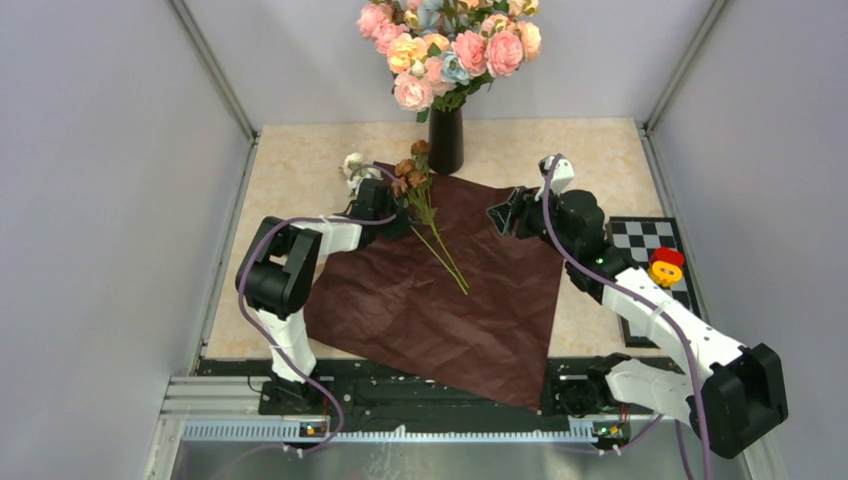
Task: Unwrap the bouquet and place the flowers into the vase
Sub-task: Insert the fake flower into the vase, then pick up the fake flower from the wrapping paper.
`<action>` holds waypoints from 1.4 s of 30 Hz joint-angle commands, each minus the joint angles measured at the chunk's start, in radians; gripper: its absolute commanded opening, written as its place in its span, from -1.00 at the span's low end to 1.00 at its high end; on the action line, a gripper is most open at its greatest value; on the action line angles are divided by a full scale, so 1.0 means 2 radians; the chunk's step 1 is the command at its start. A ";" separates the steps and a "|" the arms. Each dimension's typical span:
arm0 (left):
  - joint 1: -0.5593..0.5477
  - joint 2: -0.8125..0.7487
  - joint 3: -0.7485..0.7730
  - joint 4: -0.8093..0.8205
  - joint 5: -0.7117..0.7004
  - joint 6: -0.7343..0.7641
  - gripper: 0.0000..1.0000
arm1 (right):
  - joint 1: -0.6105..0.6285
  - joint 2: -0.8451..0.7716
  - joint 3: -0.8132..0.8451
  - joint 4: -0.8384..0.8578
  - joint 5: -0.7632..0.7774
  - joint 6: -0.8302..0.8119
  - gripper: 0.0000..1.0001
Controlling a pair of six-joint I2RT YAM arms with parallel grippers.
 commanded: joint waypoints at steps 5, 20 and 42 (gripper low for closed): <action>0.006 0.022 0.011 -0.002 -0.013 0.002 -0.47 | 0.002 -0.003 0.004 0.015 -0.005 -0.001 0.09; 0.009 -0.040 -0.049 0.049 -0.027 -0.021 -1.00 | 0.002 -0.015 0.002 0.006 -0.005 -0.001 0.08; -0.037 -0.491 -0.264 0.184 0.063 0.154 -1.00 | 0.002 -0.034 0.007 0.084 -0.122 0.047 0.45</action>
